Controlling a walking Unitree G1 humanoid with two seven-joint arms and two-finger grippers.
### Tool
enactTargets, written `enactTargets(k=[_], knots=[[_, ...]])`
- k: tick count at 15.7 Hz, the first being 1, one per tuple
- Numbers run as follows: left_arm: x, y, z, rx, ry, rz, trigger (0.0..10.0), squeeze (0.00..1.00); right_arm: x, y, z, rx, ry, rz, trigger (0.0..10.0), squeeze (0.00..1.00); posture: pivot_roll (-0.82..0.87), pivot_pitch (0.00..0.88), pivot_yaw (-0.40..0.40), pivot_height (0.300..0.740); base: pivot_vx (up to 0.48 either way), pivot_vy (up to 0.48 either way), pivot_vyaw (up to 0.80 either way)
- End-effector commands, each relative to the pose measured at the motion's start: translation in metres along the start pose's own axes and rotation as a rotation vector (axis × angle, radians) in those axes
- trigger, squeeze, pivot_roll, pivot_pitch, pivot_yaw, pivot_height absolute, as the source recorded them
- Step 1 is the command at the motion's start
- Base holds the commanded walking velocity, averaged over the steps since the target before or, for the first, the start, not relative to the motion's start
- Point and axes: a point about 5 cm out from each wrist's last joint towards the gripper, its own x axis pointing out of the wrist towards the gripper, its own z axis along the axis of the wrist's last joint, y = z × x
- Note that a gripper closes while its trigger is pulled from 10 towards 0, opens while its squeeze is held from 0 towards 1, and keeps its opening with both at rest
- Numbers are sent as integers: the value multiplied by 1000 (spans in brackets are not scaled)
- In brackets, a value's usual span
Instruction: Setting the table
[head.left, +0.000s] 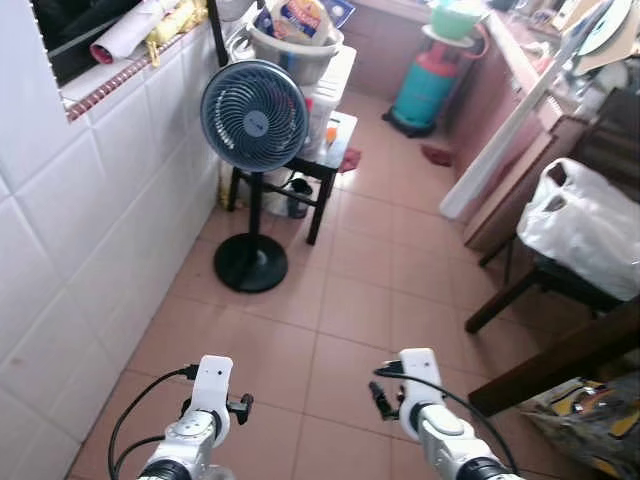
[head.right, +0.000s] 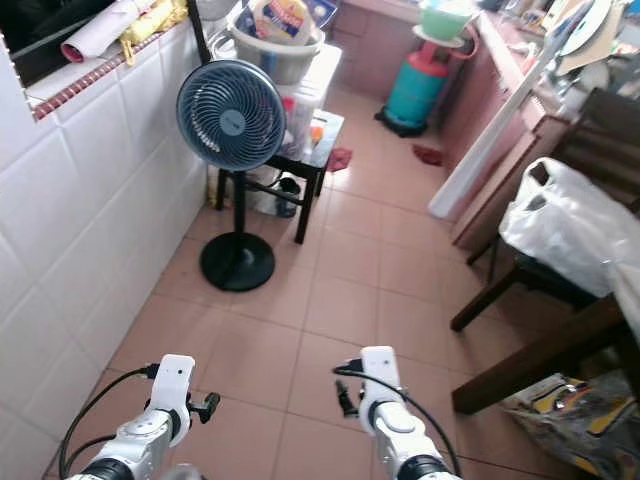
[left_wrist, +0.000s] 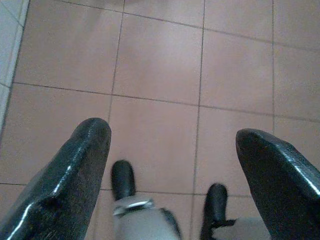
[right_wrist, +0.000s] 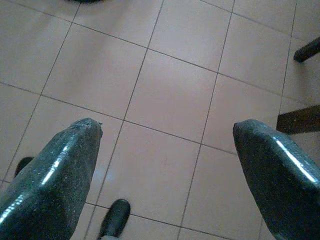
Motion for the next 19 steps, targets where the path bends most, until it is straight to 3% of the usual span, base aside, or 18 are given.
enactTargets(k=[1, 3, 5, 8, 10, 13, 14, 17, 19], knots=[[-1, -1, -4, 44, 21, -20, 10000, 0, -3, -11, -10, 51, 18, -47, 10000, 0, 427, 71, -182, 740, 0, 0, 0], [-3, 8, -7, 140, 39, -51, 10000, 0, -9, -18, -24, 148, 21, -107, 10000, 0, 404, 88, -82, 740, 0, 0, 0], [-4, 10, -9, 238, 53, -91, 10000, 0, -14, -25, -36, 213, 11, -155, 10000, 0, 376, 98, -35, 740, 0, 0, 0], [-4, 5, -10, 314, 48, -140, 10000, 0, -24, -39, -48, 288, -51, -209, 10000, 0, 293, 108, 12, 740, 0, 0, 0], [-3, -3, -9, 323, 32, -173, 10000, 0, -30, -46, -53, 312, -92, -238, 10000, 0, 253, 108, 6, 740, 0, 0, 0], [-3, -17, -8, 291, -2, -205, 10000, 0, -38, -49, -59, 264, -140, -253, 10000, 0, 218, 106, -33, 740, 0, 0, -494], [-2, -23, -5, 265, -30, -229, 10000, 0, -41, -49, -60, 255, -155, -251, 10000, 0, 207, 91, -83, 740, 0, 0, -675], [-2, -37, -3, 313, -61, -273, 10000, 0, -46, -59, -65, 202, -139, -250, 10000, 0, 207, 58, -164, 740, 0, 0, -663], [-2, -38, -4, 248, -51, -251, 10000, 0, -48, -63, -66, 154, -131, -235, 10000, 0, 194, 69, -147, 740, 0, 0, -656]])
